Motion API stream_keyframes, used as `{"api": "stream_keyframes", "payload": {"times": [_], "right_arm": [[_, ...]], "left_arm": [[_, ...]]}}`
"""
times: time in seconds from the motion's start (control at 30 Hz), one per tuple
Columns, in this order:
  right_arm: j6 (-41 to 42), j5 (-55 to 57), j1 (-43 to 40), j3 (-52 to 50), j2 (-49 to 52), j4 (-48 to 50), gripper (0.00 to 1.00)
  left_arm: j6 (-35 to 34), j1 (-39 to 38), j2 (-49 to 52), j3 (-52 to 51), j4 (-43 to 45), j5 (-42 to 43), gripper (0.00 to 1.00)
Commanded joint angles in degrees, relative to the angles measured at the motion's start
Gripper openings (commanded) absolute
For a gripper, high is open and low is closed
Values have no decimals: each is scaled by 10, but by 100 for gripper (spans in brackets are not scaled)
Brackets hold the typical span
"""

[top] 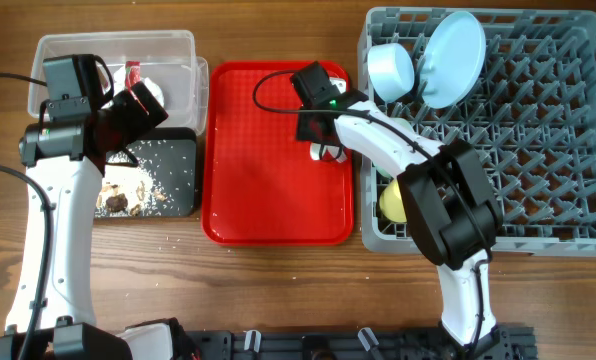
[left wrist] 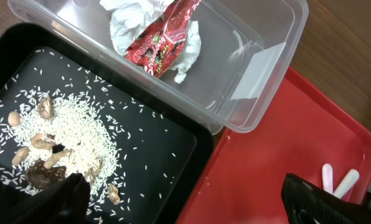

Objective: Sort waste into correct bins and load items into the dishwasher rack
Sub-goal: 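Reach the right gripper to the white fork on the red tray and grasp it, then carry the white fork to the rack and release it upright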

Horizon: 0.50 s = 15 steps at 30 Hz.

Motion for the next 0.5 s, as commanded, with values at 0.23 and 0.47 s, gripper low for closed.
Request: {"api": "stream_keyframes", "payload": {"times": [0.23, 0.47], "right_arm": [[9, -66, 8, -7, 22, -7, 9], [-51, -111, 10, -6, 22, 8, 4]], "left_arm": [[3, 2, 3, 1, 1, -6, 100], [3, 2, 3, 1, 1, -6, 100]]}}
